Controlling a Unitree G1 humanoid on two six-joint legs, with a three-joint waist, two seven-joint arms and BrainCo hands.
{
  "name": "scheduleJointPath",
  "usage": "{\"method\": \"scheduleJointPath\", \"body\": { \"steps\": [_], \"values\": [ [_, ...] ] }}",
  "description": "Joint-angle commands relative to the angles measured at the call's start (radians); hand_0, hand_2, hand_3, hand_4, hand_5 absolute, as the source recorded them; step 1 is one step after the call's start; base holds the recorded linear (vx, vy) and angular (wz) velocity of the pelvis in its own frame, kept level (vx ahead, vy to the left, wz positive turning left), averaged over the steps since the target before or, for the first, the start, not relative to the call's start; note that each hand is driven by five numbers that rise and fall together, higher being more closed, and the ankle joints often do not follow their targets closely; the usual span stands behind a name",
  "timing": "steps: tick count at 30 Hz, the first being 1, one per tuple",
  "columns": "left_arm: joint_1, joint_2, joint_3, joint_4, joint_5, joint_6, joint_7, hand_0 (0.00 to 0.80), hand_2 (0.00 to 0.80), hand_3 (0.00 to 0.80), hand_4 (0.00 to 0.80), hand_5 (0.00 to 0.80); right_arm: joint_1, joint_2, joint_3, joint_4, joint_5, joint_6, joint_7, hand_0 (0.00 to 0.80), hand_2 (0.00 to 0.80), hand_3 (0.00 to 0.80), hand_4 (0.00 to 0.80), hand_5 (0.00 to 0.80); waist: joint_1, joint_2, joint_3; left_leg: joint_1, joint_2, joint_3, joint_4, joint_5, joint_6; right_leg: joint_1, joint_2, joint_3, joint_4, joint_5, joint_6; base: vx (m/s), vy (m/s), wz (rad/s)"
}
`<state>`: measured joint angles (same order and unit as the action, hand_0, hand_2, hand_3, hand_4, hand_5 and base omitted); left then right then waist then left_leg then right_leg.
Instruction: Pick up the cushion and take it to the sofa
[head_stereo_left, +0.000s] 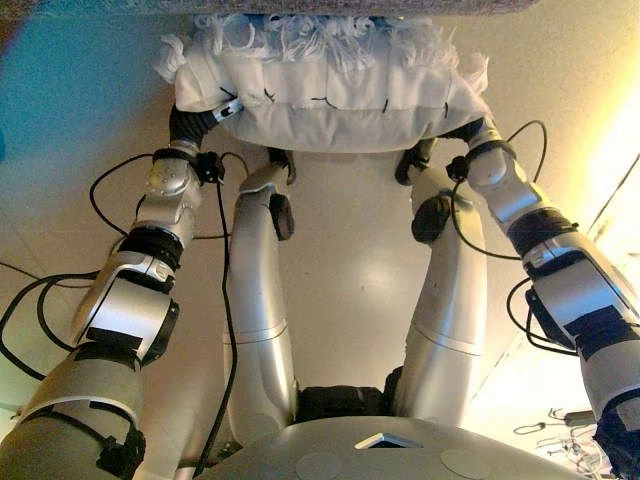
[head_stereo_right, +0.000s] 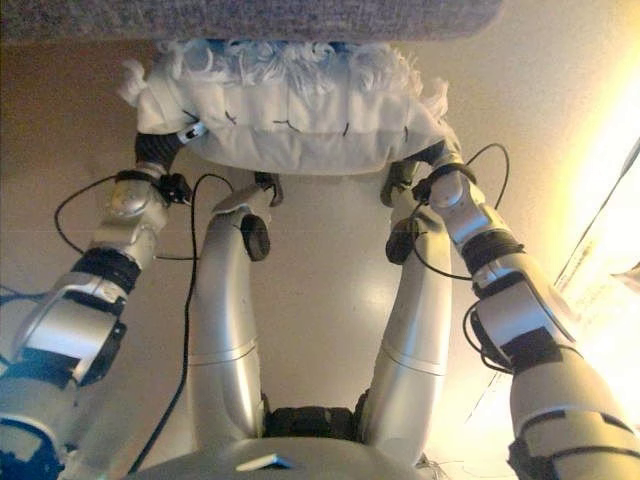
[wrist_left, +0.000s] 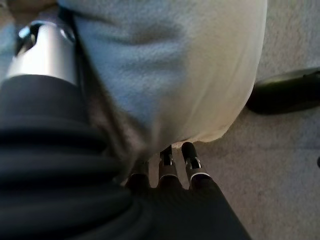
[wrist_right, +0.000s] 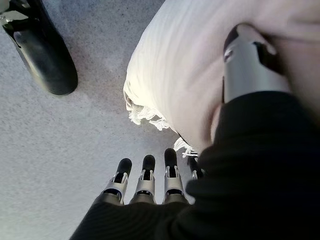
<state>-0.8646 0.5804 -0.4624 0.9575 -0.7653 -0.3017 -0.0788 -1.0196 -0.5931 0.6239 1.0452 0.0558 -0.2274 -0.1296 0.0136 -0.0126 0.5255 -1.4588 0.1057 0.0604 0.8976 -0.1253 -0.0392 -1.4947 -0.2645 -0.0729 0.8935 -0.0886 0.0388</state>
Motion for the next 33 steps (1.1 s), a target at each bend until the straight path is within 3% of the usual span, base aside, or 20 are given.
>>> {"method": "scheduleJointPath", "body": {
  "steps": [1,5,10,12,13,14,16,23,33],
  "values": [
    [-0.021,-0.029,-0.012,-0.074,-0.050,0.029,-0.131,0.000,0.000,0.000,0.000,0.000,-0.024,-0.130,0.018,-0.095,0.176,-0.126,0.169,0.000,0.000,0.000,0.000,0.000,-0.005,0.068,-0.006,-0.042,0.010,-0.022,-0.008,-0.005,-0.046,0.020,0.023,0.023,0.055,-0.020,0.058,0.014,-0.082,0.01],
    [0.008,0.000,-0.022,-0.170,-0.121,0.061,-0.180,0.000,0.000,0.000,0.000,0.000,0.011,-0.235,0.040,-0.379,0.295,-0.035,0.234,0.000,0.000,0.000,0.000,0.000,-0.016,0.049,-0.006,-0.075,0.008,-0.027,0.002,-0.001,-0.046,-0.005,0.017,0.017,0.057,-0.016,0.060,0.008,-0.045,0.00],
    [0.065,-0.008,-0.020,-0.267,-0.204,0.120,-0.304,0.000,0.000,0.000,0.000,0.000,0.075,-0.276,-0.003,-0.515,0.393,-0.055,0.288,0.000,0.000,0.000,0.000,0.000,-0.028,0.050,-0.006,-0.109,0.005,-0.023,0.032,-0.013,-0.045,-0.047,0.003,0.033,0.076,-0.016,0.060,0.000,0.000,0.00],
    [0.078,-0.012,-0.031,-0.291,-0.223,0.133,-0.371,0.631,0.631,0.631,0.631,0.631,0.087,-0.273,-0.028,-0.540,0.464,-0.061,0.354,0.000,0.000,0.000,0.000,0.000,-0.031,0.051,-0.006,-0.109,0.004,-0.017,0.034,-0.016,-0.046,-0.051,-0.003,0.040,0.077,-0.014,0.062,0.009,-0.007,0.03],
    [0.084,-0.011,-0.037,-0.295,-0.234,0.132,-0.400,0.800,0.800,0.800,0.800,0.800,0.092,-0.271,-0.035,-0.547,0.478,-0.065,0.379,0.000,0.000,0.000,0.000,0.000,-0.032,0.051,-0.006,-0.109,0.003,-0.016,0.037,-0.017,-0.046,-0.052,-0.004,0.043,0.077,-0.012,0.062,0.007,-0.005,0.07],
    [0.089,-0.010,-0.042,-0.302,-0.241,0.128,-0.419,0.800,0.800,0.800,0.800,0.800,0.097,-0.271,-0.039,-0.554,0.488,-0.067,0.400,0.000,0.000,0.000,0.000,0.000,-0.033,0.052,-0.006,-0.109,0.003,-0.015,0.037,-0.017,-0.046,-0.053,-0.005,0.045,0.077,-0.010,0.063,0.001,0.000,0.04],
    [0.102,-0.010,-0.045,-0.323,-0.261,0.115,-0.439,0.800,0.800,0.800,0.800,0.800,0.105,-0.275,-0.042,-0.567,0.498,-0.069,0.433,0.800,0.800,0.800,0.800,0.800,-0.032,0.055,-0.006,-0.109,0.004,-0.015,0.039,-0.014,-0.045,-0.055,-0.006,0.046,0.078,-0.005,0.064,-0.002,0.000,-0.02],
    [0.174,-0.010,-0.035,-0.406,-0.283,0.070,-0.471,0.800,0.800,0.800,0.800,0.800,0.182,-0.279,-0.081,-0.630,0.519,-0.091,0.460,0.800,0.800,0.800,0.800,0.800,-0.028,0.060,-0.006,-0.107,0.010,-0.028,0.071,-0.005,-0.046,-0.039,-0.011,0.039,0.094,0.006,0.070,-0.007,-0.015,-0.03],
    [0.334,-0.021,-0.013,-0.491,-0.301,0.021,-0.504,0.800,0.800,0.800,0.800,0.800,0.356,-0.208,-0.180,-0.662,0.495,-0.170,0.413,0.800,0.800,0.800,0.800,0.800,-0.019,0.058,-0.006,0.112,0.036,-0.030,-0.016,0.030,-0.060,0.163,0.000,0.024,0.046,0.038,0.094,-0.027,-0.052,-0.04]
  ]
}}
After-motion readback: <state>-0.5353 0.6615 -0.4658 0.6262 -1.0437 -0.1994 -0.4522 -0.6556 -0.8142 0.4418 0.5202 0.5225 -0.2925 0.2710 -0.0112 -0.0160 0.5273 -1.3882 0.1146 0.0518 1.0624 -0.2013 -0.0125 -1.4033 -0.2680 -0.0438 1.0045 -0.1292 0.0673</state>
